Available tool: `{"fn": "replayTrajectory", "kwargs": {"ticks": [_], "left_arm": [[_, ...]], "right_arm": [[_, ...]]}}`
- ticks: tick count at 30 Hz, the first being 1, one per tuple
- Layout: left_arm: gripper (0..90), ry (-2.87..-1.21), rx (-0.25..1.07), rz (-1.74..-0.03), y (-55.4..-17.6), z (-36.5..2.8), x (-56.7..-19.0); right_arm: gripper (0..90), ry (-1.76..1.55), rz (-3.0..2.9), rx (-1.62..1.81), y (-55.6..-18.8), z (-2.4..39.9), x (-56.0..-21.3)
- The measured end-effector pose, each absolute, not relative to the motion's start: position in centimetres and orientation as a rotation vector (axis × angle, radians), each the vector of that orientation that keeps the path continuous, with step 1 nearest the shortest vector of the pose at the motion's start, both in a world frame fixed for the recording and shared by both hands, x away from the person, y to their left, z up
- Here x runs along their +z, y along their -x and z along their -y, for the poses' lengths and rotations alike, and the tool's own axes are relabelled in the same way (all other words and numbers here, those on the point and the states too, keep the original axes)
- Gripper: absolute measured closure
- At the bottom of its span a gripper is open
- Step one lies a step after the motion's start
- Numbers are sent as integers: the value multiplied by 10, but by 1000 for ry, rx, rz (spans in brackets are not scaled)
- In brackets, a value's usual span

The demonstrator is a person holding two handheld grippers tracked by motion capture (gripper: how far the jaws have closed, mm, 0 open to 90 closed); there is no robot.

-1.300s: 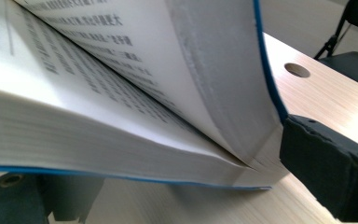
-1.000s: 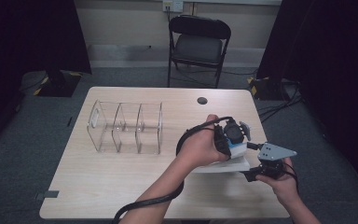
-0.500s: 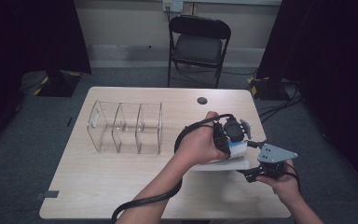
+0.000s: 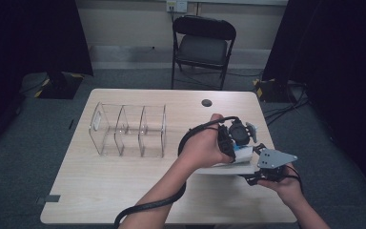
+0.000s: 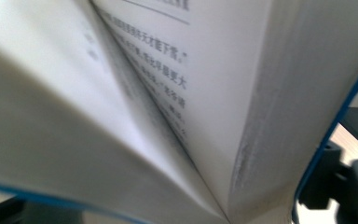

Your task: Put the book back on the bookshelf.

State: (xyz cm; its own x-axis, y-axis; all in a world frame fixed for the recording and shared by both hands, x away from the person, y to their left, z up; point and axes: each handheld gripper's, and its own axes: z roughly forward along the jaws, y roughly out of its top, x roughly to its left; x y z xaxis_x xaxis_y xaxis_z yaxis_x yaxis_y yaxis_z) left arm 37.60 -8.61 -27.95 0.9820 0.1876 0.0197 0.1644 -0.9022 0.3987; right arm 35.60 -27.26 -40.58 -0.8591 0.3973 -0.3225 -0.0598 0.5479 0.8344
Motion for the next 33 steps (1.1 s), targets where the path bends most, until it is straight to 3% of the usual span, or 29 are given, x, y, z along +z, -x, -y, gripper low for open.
{"fn": "replayTrajectory", "kwargs": {"ticks": [2, 4, 10, 14, 17, 24, 33], "left_arm": [[746, -2713, 70, -251, -376, 86, -281], [741, -2731, 91, -176, -374, 88, -282], [655, -2692, 113, -112, -375, 84, -281], [582, -2632, 155, -141, -377, 72, -274], [475, -2629, 211, -164, -377, 61, -272], [404, -2596, 228, -194, -380, 36, -272], [375, -2588, 250, -226, -380, 12, -276]], "right_arm": [[308, -267, -2308, 1274, -356, 273, -406], [409, -249, -2334, 1289, -354, 273, -407], [489, -273, -2358, 1319, -355, 275, -407], [495, -265, -2366, 1310, -355, 275, -407], [496, -264, -2371, 1307, -353, 275, -408], [495, -288, -2375, 1324, -355, 276, -408], [495, -321, -2388, 1346, -360, 278, -405]]}}
